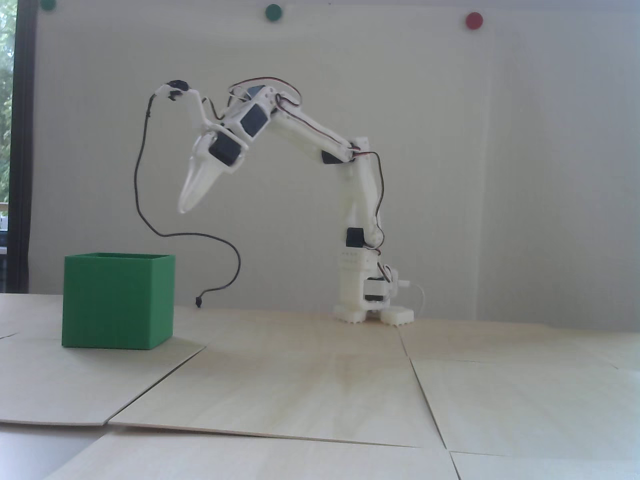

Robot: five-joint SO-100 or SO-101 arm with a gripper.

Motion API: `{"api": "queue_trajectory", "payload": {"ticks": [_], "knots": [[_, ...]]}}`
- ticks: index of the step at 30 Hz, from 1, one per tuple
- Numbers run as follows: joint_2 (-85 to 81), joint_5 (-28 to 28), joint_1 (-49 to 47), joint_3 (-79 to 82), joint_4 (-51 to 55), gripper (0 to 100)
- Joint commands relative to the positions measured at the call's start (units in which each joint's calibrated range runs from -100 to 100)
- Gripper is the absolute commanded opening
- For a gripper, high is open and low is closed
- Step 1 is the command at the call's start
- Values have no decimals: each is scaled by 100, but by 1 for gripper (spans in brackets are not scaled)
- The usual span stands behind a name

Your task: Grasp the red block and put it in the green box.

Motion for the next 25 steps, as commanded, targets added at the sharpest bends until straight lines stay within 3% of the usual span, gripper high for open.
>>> {"api": "queue_trajectory", "payload": {"ticks": [1, 8, 12, 19, 25], "knots": [[-1306, 46, -662, 582, 6, 2], [-3991, 46, -2158, 3475, -146, 2], [-5854, 46, -2986, 6092, -989, 2], [-7947, 52, -3139, 9375, -2296, 2], [-9842, 57, -3147, 11523, -2456, 2]]}}
